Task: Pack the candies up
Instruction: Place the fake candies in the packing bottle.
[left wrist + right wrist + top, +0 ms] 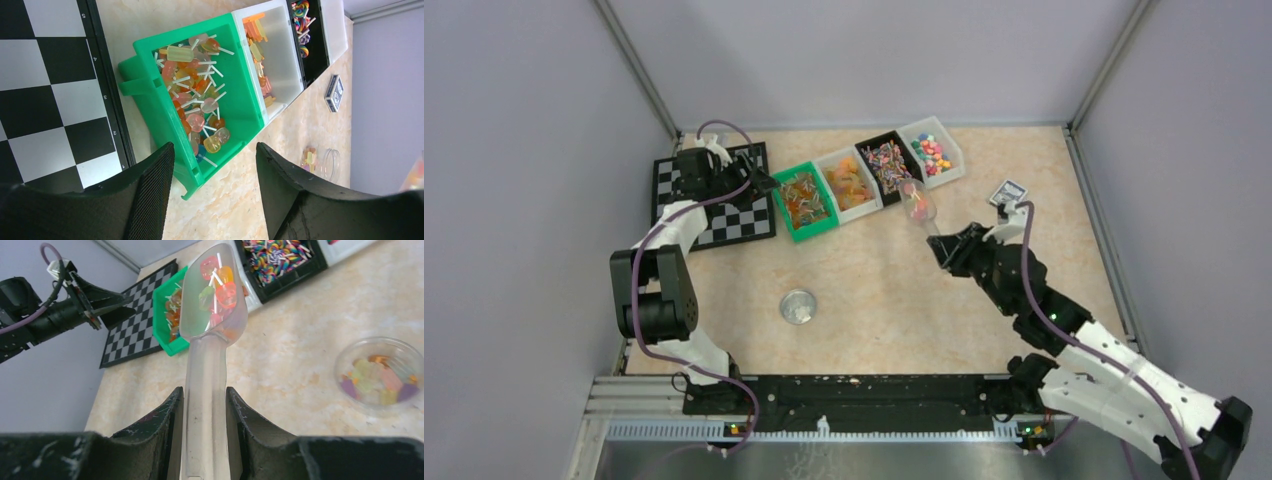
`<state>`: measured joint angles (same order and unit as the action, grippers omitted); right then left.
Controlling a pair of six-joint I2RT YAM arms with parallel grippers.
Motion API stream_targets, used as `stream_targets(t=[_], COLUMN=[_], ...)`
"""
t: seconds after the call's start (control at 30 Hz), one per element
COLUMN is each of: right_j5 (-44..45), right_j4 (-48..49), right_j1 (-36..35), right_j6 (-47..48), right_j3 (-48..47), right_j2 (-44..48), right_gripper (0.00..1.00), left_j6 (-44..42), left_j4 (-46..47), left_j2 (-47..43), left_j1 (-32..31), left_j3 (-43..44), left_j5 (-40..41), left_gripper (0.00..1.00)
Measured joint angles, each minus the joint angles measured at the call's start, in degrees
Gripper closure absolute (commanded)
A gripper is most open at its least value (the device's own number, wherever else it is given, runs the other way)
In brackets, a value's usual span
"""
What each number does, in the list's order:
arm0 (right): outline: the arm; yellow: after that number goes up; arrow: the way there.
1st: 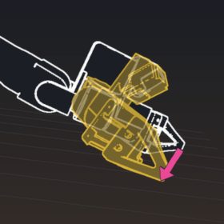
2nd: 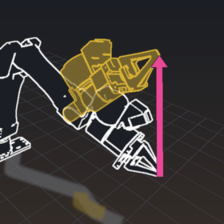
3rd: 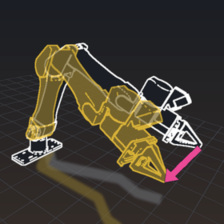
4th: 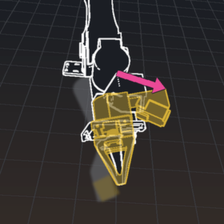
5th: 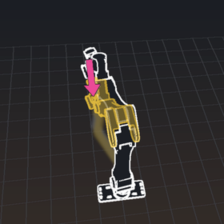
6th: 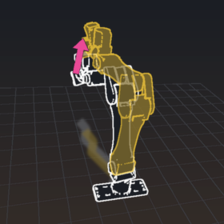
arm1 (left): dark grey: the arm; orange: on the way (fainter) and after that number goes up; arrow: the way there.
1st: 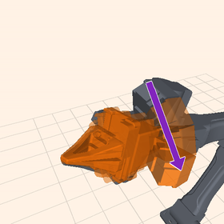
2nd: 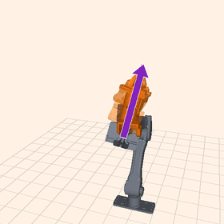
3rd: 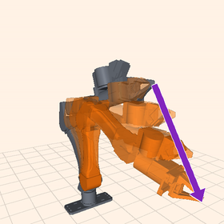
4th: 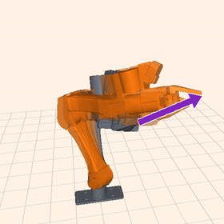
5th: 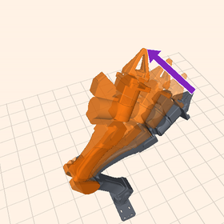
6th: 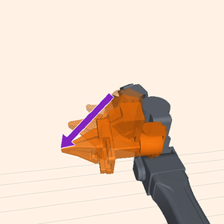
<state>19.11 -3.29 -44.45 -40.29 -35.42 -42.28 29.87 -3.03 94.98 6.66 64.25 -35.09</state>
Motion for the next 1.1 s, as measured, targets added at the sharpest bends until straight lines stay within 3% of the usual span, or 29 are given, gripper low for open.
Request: stream_targets(t=[0.43, 0.77, 1.1], right_j5=[7.6, 8.3, 8.5], right_j4=[-28.6, -43.0, -50.1], right_j1=[0.0, 0.0, 0.0], right_j6=[-7.1, -11.8, -15.8], right_j3=[1.4, 1.2, -2.0], right_j2=[20.3, 22.0, 20.5], right_gripper=[1.0, 1.0, 1.0], left_j6=[0.0, 0.0, 0.0], left_j4=[0.0, 0.0, 0.0], left_j2=[0.0, 0.0, 0.0], left_j1=[0.0, 0.0, 0.0], left_j3=[-0.2, -0.2, -0.2], left_j5=[0.0, 0.0, 0.0], left_gripper=[0.34, 0.34, 0.34])
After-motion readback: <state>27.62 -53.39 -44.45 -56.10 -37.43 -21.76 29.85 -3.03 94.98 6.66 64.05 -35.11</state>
